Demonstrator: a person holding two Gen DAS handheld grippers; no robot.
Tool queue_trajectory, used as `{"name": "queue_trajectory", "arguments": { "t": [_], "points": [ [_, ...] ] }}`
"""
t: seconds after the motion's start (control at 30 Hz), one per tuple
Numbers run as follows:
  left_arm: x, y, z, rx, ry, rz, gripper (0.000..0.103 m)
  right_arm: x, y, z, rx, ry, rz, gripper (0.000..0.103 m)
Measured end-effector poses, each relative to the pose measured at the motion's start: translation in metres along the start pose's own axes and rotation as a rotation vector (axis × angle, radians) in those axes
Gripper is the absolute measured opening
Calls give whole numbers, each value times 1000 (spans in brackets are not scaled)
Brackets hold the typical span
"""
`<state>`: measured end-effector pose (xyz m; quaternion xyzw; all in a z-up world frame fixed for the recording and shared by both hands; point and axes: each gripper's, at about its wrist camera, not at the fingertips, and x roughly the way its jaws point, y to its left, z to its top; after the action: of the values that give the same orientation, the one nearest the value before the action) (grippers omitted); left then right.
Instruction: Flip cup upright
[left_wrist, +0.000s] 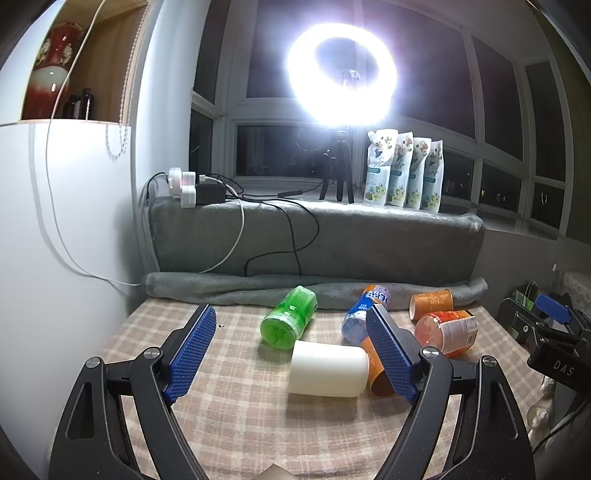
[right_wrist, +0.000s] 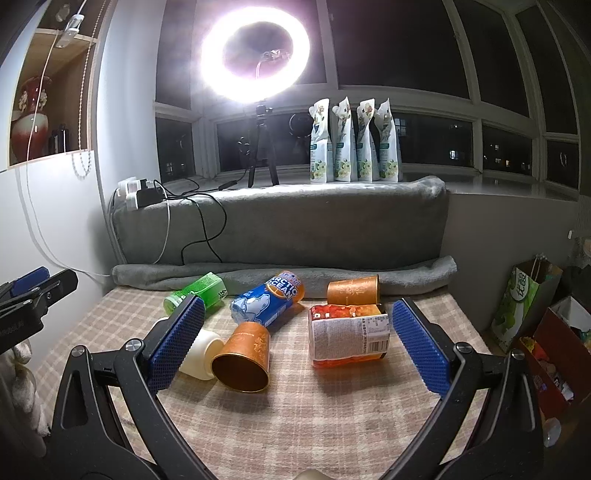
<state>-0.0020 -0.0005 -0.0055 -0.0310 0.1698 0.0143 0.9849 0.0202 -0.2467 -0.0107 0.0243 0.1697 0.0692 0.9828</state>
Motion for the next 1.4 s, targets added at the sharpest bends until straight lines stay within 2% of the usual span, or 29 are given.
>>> {"name": "queue_trajectory", "arguments": {
  "t": [0.53,0.9,1.4],
  "points": [
    [8,-2,6,7,37,12,84,7,-6,4,11,11,-31,103],
    [10,-7,6,18,51,-8,84,7,-7,6,14,-1,-75,103],
    [-5,-6,7,8,26,-15,84,-3,-3,17,-13,-38,-99,103]
  ]
}}
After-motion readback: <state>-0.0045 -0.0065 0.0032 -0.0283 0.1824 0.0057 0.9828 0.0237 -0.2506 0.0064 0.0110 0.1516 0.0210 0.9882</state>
